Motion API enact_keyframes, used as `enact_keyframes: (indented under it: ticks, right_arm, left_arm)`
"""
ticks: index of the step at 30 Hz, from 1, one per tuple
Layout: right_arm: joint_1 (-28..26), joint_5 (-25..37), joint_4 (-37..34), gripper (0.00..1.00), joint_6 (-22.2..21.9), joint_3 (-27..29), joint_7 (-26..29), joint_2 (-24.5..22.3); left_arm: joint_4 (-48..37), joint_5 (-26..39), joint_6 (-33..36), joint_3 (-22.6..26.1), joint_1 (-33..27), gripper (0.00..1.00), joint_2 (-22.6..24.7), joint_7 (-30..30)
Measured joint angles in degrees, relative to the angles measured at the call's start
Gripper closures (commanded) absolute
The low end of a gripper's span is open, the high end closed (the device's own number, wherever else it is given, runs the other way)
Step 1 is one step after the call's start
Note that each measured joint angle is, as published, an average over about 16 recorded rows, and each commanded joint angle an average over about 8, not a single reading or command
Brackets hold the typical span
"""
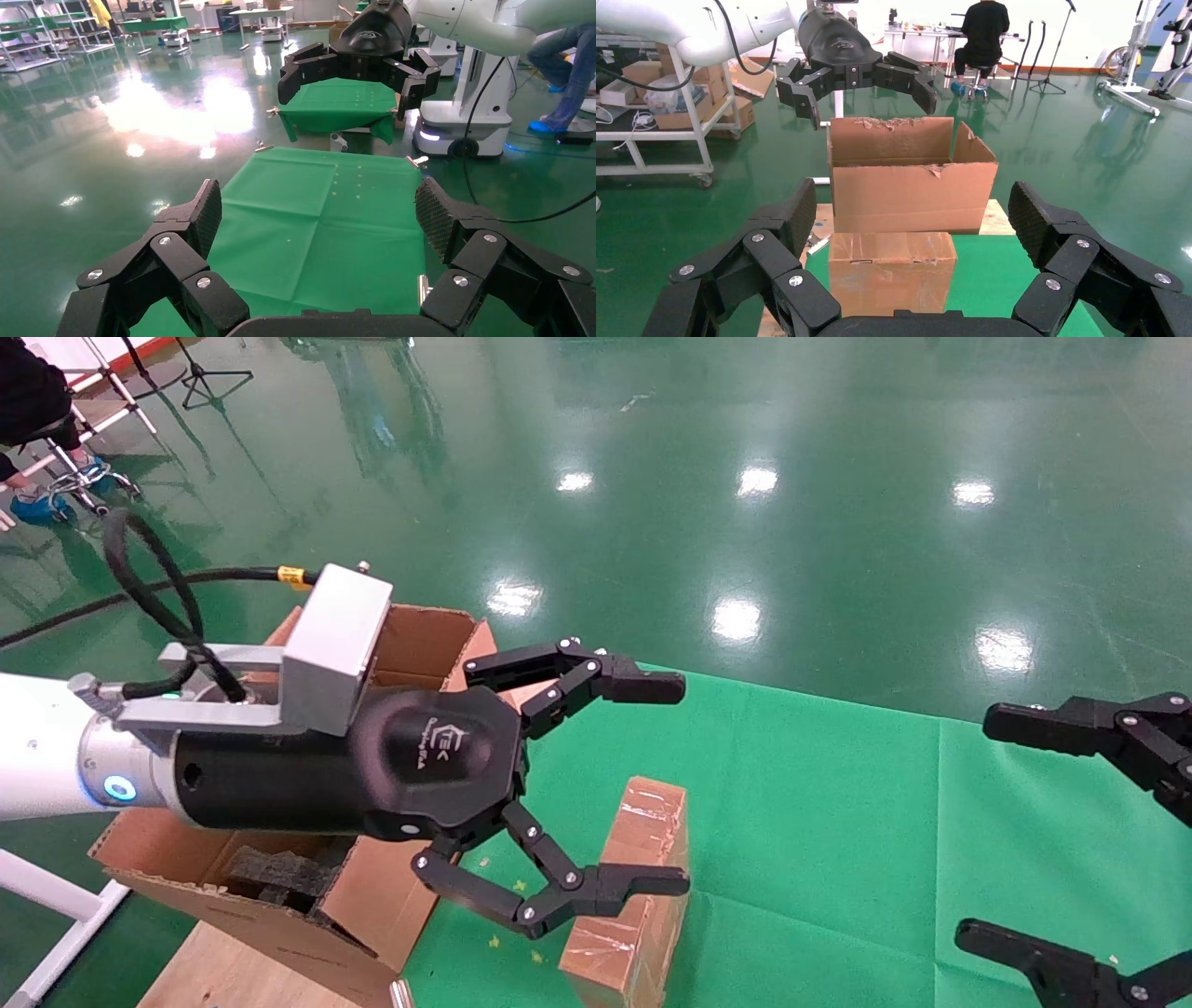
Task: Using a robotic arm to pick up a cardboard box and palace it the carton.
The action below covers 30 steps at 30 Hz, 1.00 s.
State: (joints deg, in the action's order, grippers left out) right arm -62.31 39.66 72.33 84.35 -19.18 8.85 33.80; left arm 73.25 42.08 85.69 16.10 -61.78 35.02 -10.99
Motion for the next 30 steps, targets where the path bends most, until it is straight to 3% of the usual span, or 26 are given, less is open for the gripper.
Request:
enact_keyframes:
  ticks: [9, 17, 24, 30]
  right_arm:
    - [0.0, 0.0, 0.0, 0.03, 0.0, 0.0, 0.0, 0.0]
    - [0.0, 0.0, 0.0, 0.98, 0.0, 0.0, 0.0, 0.0]
    - [0.0, 0.0, 0.0, 1.00, 0.0, 0.0, 0.0, 0.0]
    - [0.0, 0.0, 0.0, 1.00, 0.0, 0.0, 0.0, 0.0]
  left_arm:
    - [0.0, 0.0, 0.0, 0.0, 0.0, 0.00, 0.0, 0.0]
    - [0.0, 0.0, 0.0, 0.0, 0.0, 0.00, 0.0, 0.0]
    - [0.1, 2.0, -0.3, 1.0, -1.2, 0.00, 0.0, -1.5]
    - [0.4, 8.2, -0.6, 4.3, -5.3, 0.00, 0.2, -6.8]
